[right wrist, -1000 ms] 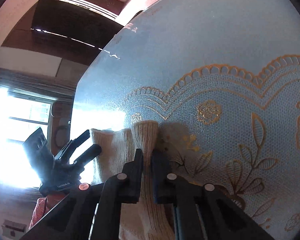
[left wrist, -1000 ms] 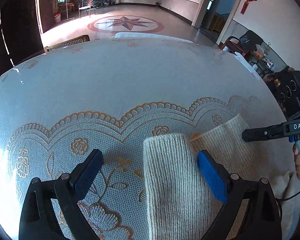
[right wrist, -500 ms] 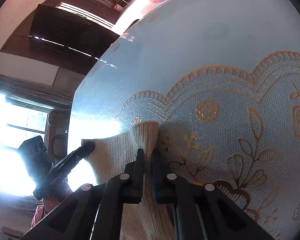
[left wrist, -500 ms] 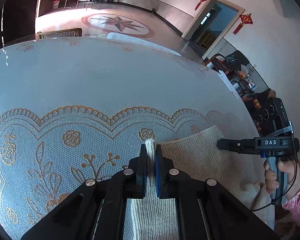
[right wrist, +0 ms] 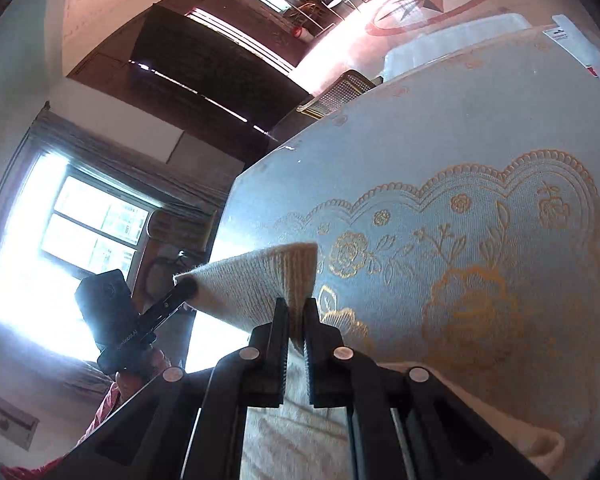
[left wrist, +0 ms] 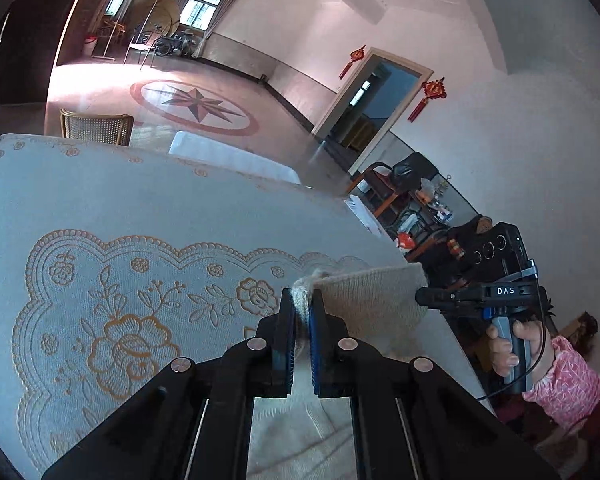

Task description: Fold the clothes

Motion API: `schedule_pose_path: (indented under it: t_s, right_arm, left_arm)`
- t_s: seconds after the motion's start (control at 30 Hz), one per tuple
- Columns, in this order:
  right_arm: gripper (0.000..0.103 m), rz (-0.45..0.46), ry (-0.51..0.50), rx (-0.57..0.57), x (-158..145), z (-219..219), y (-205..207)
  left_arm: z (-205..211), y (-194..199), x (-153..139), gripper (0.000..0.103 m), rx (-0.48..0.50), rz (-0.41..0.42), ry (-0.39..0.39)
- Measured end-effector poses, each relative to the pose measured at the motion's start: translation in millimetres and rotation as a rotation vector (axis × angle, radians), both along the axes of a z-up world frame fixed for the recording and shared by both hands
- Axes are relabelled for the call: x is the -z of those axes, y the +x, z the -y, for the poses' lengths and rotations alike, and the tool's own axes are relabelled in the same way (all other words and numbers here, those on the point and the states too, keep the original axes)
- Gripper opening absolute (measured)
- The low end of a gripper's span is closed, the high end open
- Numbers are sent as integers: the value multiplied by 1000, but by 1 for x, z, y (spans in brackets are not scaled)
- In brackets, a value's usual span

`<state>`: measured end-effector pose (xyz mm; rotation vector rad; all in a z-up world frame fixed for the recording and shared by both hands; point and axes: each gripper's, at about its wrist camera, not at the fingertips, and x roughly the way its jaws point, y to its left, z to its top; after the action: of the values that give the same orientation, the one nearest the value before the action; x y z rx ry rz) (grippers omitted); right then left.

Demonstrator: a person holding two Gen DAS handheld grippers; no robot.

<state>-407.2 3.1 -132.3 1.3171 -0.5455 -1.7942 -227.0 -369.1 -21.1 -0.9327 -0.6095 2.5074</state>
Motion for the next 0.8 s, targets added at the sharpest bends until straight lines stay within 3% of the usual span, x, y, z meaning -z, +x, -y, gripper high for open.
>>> schedule_pose_path:
  t_s: [0.13,0.33,0.47,0.63,0.67,0.8]
  right_arm:
    - [5,-34,51,-48,1,-17,62]
    - [5,-20,122,-32,40,-40,137]
    - [5,6,139,-1,64,-51,165]
    - [14,-21,321,-73,88,-54,196]
    - [20,-20,362,-88,92,-56,202]
    - [21,-62,409,-68,81,-78,226]
  left_arm:
    - [-14,70,10,6,7,-9,-14]
    - [-40,147,50,7,-32,37,7]
    - [-53,178,75,7,-60,82,-10]
    - [-60,204,107,11,-82,227,-33]
    - [-57,214,108,11,-91,233,-30]
    - [-40,245,99,11,-183,217,-79]
